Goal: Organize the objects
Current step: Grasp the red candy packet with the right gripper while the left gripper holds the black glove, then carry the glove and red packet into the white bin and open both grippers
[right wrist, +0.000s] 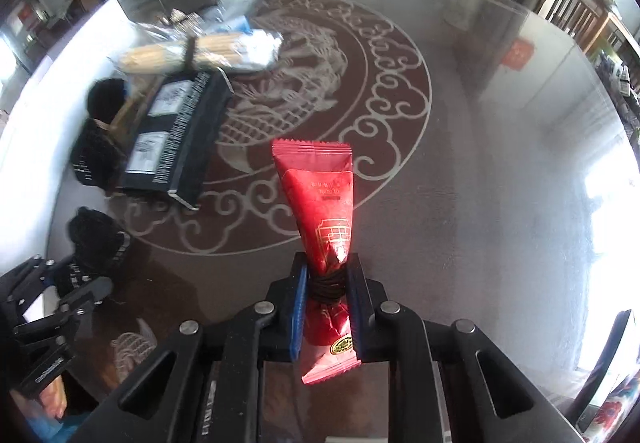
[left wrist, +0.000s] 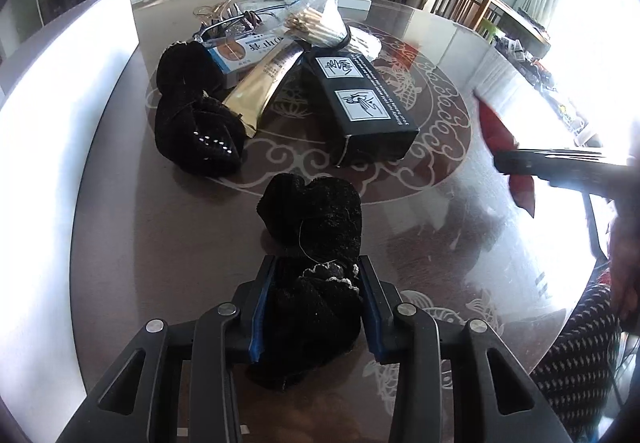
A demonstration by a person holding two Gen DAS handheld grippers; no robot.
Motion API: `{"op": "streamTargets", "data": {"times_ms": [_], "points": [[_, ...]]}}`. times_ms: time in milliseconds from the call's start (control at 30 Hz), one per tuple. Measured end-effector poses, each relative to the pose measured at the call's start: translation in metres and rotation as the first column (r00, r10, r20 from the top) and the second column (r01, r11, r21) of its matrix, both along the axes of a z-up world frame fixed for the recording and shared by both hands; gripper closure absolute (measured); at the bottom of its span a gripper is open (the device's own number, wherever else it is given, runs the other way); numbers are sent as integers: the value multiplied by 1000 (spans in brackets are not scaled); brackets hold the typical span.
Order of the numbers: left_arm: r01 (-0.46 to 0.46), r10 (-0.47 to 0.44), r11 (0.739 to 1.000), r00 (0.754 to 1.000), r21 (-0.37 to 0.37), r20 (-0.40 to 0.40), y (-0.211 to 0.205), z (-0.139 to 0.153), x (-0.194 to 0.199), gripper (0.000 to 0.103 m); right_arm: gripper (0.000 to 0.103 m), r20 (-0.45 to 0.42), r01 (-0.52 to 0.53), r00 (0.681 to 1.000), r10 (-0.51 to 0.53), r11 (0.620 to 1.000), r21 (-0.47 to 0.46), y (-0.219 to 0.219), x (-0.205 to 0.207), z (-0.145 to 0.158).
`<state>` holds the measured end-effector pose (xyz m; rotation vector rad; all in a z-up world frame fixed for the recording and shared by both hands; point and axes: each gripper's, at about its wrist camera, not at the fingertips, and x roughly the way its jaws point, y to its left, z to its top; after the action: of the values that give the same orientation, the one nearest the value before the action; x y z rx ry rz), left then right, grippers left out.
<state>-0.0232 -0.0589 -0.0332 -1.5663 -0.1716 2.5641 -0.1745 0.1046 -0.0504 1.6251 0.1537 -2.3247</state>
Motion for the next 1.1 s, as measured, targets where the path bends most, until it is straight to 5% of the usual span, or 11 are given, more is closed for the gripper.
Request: {"op": "streamTargets", "data": {"times_ms": [167, 400, 633, 733, 900, 1000, 1067, 1100], "points": [[10, -10, 1000, 1000, -11, -7, 35, 16, 13, 65, 84, -94, 14, 995, -29, 987, -159, 25, 36, 38], [-45, 44, 999, 998, -18, -38, 50, 55, 18, 65, 84, -56, 93, 991, -125, 915, -393, 87, 59, 30], [-101, 106, 992, 992, 80, -64, 30, 95, 35, 65, 84, -26, 49, 998, -63, 927, -371, 74, 51, 26], [-119, 131, 983, 988, 138, -86, -12, 141, 46, 65, 84, -66, -41, 998, 17, 924, -380, 32, 53, 62], [-242, 234, 970, 958, -28, -165, -124, 197, 70, 65, 84, -176, -291, 956, 233, 817, -498, -105, 61, 168], [-339, 325, 930, 939, -141, -112, -193, 167, 66, 63, 84, -177, -381, 924, 339, 772, -508, -205, 56, 192], [-379, 377, 889, 924, -258, -58, -225, 126, 54, 42, 82, -125, -392, 915, 385, 769, -505, -269, 47, 178], [-378, 389, 883, 921, -279, -17, -236, 106, 49, 37, 66, -79, -389, 910, 407, 773, -502, -295, 41, 164]]}}
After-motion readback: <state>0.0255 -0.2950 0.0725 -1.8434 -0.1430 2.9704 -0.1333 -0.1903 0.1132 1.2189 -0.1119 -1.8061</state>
